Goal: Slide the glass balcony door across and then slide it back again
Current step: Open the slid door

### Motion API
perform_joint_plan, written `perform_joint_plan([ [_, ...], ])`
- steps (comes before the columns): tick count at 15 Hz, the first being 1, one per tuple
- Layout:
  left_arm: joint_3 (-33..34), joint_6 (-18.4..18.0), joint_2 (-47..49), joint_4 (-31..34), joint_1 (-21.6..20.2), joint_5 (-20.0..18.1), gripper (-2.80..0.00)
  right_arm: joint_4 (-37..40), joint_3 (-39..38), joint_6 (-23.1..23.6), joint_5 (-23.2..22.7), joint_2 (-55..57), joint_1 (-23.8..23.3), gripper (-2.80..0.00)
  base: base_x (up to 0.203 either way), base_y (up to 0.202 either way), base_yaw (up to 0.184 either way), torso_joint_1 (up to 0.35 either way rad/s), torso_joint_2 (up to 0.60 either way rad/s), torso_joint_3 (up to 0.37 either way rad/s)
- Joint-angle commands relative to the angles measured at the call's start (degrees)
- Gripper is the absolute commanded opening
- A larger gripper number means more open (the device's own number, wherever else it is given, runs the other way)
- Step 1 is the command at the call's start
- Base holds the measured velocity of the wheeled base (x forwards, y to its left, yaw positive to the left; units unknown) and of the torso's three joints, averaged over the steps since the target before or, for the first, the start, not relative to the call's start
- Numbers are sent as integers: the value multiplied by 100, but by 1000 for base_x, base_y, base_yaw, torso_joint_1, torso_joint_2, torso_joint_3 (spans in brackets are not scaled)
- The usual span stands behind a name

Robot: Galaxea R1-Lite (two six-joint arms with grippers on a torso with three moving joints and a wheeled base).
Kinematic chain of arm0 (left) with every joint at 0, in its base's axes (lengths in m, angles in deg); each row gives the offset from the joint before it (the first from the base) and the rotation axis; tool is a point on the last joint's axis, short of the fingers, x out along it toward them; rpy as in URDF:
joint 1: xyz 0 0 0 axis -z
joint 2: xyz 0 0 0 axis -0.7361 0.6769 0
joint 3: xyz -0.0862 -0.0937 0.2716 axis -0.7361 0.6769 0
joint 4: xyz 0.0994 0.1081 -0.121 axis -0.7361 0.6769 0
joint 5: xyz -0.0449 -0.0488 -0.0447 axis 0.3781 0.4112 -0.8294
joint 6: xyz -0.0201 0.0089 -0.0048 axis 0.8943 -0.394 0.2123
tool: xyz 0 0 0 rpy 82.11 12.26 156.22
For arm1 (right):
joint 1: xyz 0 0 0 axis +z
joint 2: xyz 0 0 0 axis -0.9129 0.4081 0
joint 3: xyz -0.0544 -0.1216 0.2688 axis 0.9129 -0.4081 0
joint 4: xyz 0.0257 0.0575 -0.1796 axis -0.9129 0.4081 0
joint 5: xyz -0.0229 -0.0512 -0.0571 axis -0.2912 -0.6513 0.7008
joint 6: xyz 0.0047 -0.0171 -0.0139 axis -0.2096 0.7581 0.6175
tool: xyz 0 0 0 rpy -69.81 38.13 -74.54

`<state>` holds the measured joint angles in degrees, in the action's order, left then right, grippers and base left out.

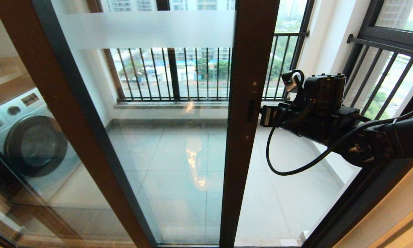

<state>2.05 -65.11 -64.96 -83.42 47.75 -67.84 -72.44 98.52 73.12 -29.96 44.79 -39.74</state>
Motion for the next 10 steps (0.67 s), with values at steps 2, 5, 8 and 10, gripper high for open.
perform_joint_plan([
  [2,0,3,7,-4,0,1,-280,-19,7,-5,-36,37,48,-280,0,0,0,0,0,0],
  [5,0,3,7,-4,0,1,-280,-19,7,-5,-36,46,133,-280,0,0,0,0,0,0],
  [8,0,3,7,-4,0,1,-280,-19,7,-14,-15,46,224,-280,0,0,0,0,0,0],
  [10,0,3,7,-4,0,1,-280,-19,6,-5,129,37,326,-280,0,0,0,0,0,0],
])
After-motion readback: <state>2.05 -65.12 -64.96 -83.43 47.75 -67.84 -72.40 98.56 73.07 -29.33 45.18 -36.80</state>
